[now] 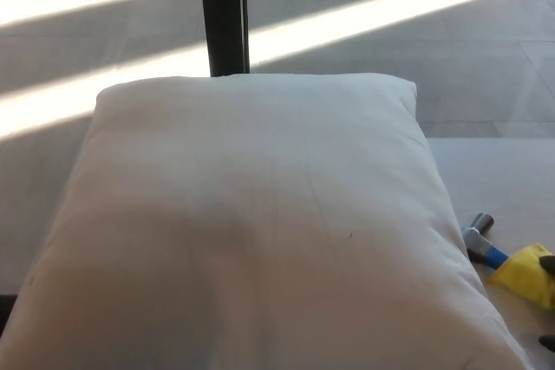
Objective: A hammer is kept on the right hand side and a pillow is kept on the left hand side on the desk infront of the robot and the robot uses its right hand to pick up the hammer and makes a downward swinging motion to hit the pillow
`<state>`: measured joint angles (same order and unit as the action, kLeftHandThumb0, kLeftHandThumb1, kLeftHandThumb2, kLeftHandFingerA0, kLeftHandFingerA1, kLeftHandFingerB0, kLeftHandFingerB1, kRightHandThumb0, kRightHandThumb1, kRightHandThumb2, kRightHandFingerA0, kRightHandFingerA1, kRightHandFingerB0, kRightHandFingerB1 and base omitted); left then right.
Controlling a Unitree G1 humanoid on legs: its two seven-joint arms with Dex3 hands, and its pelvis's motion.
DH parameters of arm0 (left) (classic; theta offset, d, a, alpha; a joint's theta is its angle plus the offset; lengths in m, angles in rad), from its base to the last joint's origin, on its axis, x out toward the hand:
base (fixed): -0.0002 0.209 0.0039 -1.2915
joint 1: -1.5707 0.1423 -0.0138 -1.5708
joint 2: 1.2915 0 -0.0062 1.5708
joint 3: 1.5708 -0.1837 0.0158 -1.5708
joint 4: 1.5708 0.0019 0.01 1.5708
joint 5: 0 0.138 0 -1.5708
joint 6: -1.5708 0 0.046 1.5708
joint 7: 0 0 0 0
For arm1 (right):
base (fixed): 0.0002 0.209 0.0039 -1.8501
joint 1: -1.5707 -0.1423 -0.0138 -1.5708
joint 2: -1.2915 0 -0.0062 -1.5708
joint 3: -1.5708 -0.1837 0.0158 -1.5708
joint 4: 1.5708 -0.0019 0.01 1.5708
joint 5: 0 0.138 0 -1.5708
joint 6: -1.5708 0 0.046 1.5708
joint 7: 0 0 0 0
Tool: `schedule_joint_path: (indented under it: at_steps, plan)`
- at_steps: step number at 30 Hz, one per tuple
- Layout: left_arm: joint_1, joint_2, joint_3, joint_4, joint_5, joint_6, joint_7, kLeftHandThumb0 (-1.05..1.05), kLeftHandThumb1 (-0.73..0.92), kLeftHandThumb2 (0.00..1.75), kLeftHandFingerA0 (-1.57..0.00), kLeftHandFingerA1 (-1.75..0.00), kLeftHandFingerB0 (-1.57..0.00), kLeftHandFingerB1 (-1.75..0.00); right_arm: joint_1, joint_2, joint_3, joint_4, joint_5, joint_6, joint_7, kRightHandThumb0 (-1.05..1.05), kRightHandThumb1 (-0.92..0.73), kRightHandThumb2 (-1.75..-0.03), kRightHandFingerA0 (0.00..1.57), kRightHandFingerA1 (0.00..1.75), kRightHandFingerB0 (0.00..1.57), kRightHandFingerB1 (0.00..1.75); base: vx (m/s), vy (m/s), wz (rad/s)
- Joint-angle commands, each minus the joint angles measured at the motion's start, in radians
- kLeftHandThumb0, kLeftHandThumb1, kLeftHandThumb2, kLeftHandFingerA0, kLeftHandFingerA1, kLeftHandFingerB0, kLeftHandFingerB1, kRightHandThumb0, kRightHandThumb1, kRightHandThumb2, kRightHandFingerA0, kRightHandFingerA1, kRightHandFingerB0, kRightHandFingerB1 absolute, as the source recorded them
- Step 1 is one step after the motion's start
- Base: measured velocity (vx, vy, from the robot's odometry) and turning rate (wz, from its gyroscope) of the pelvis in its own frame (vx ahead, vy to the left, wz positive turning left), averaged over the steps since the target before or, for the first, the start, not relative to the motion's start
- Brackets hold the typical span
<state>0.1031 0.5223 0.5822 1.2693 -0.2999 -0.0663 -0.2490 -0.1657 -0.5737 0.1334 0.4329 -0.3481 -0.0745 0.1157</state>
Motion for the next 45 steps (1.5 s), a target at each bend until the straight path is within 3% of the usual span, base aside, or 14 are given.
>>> schedule_joint_path:
  at_steps: [1,2,9,14,15,16,17,19,26,30,39,43,44,45]
  plan:
    - [0.017,0.007,-0.019,-0.006,0.015,-0.047,-0.006,-0.64,0.75,0.62,-0.61,-0.59,-0.50,-0.47,0.000,0.035,0.023,0.052,0.003,0.020,0.036,-0.34,-0.47,-1.00,0.07,0.54,0.00,0.49,0.00,0.000,0.00]
    - [0.014,0.004,-0.001,-0.006,-0.006,-0.034,-0.003,-0.62,0.71,0.61,-0.62,-0.59,-0.52,-0.48,-0.003,0.038,0.035,0.069,-0.018,0.016,0.019,-0.60,-0.50,-0.80,0.26,0.58,0.08,0.40,0.00,0.000,0.00]
    - [0.019,-0.002,0.014,0.009,-0.020,-0.032,-0.001,-0.63,0.69,0.61,-0.67,-0.57,-0.55,-0.47,-0.018,0.088,-0.021,0.156,0.016,0.006,-0.074,-0.35,-0.61,-0.58,0.77,0.79,0.31,0.38,0.00,0.000,0.00]
    - [0.031,-0.008,0.002,0.007,-0.007,-0.051,0.007,-0.61,0.71,0.61,-0.66,-0.58,-0.53,-0.47,-0.066,0.099,-0.054,0.199,-0.002,0.129,-0.102,-0.42,-0.63,-0.58,0.59,0.70,0.17,0.33,0.00,0.000,0.00]
    - [0.032,-0.006,-0.004,0.008,0.000,-0.054,-0.001,-0.62,0.72,0.62,-0.64,-0.58,-0.51,-0.47,-0.077,0.092,-0.049,0.212,-0.010,0.144,-0.094,-0.33,-0.44,-0.91,0.55,0.73,0.00,0.46,0.00,0.000,0.00]
    - [0.051,-0.004,0.015,0.010,-0.021,-0.050,-0.024,-0.62,0.71,0.61,-0.60,-0.58,-0.49,-0.46,-0.069,0.096,-0.054,0.213,0.009,0.153,-0.069,-0.45,-0.62,-0.58,0.53,0.65,0.05,0.28,0.00,0.000,0.00]
    - [0.053,-0.002,-0.002,0.009,-0.001,-0.058,-0.013,-0.63,0.72,0.62,-0.62,-0.55,-0.50,-0.45,-0.087,0.086,-0.049,0.232,0.005,0.177,-0.048,-0.50,-0.49,-0.81,0.41,0.63,0.00,0.18,0.00,0.000,0.00]
    - [0.055,-0.003,0.010,0.011,-0.013,-0.045,-0.005,-0.59,0.71,0.61,-0.65,-0.56,-0.51,-0.45,-0.117,0.080,-0.023,0.266,-0.019,0.198,-0.031,-0.47,-0.60,-0.56,0.56,0.62,0.00,0.20,0.00,0.000,0.00]
    - [0.045,0.003,-0.001,0.010,-0.002,-0.045,-0.006,-0.62,0.71,0.61,-0.65,-0.56,-0.52,-0.44,-0.185,0.079,0.041,0.304,-0.038,0.238,0.032,-0.48,-0.57,-0.60,0.39,0.50,0.08,0.18,0.00,0.000,0.00]
    - [0.046,0.004,-0.017,0.009,0.013,-0.062,-0.009,-0.63,0.73,0.62,-0.64,-0.56,-0.51,-0.44,-0.230,0.064,0.153,0.329,-0.122,0.277,0.074,-0.64,-0.48,-0.79,0.71,0.70,0.06,0.31,0.00,0.000,0.00]
    - [0.034,0.013,-0.021,0.004,0.009,-0.043,-0.014,-0.62,0.71,0.61,-0.65,-0.55,-0.53,-0.44,-0.276,0.014,0.316,0.295,-0.202,0.310,0.195,-0.71,-0.51,-0.80,0.60,0.64,0.09,0.36,0.00,0.000,0.00]
    - [0.038,0.012,-0.025,0.006,0.014,-0.060,-0.022,-0.63,0.72,0.61,-0.68,-0.57,-0.55,-0.45,-0.382,-0.031,0.469,0.365,-0.259,0.287,0.563,-0.67,-0.49,-0.85,0.17,0.56,0.00,0.15,0.00,0.000,0.00]
    - [0.038,0.014,-0.031,0.005,0.019,-0.058,-0.021,-0.63,0.73,0.62,-0.68,-0.57,-0.54,-0.45,-0.404,-0.038,0.505,0.395,-0.287,0.245,0.607,-0.62,-0.67,-0.60,0.16,0.46,0.00,0.25,0.00,0.000,0.00]
    - [0.034,0.017,-0.031,0.005,0.019,-0.053,-0.019,-0.63,0.73,0.62,-0.70,-0.57,-0.53,-0.44,-0.426,-0.029,0.530,0.433,-0.312,0.243,0.625,-0.65,-0.47,-0.87,0.00,0.49,0.02,0.24,0.00,0.000,0.00]
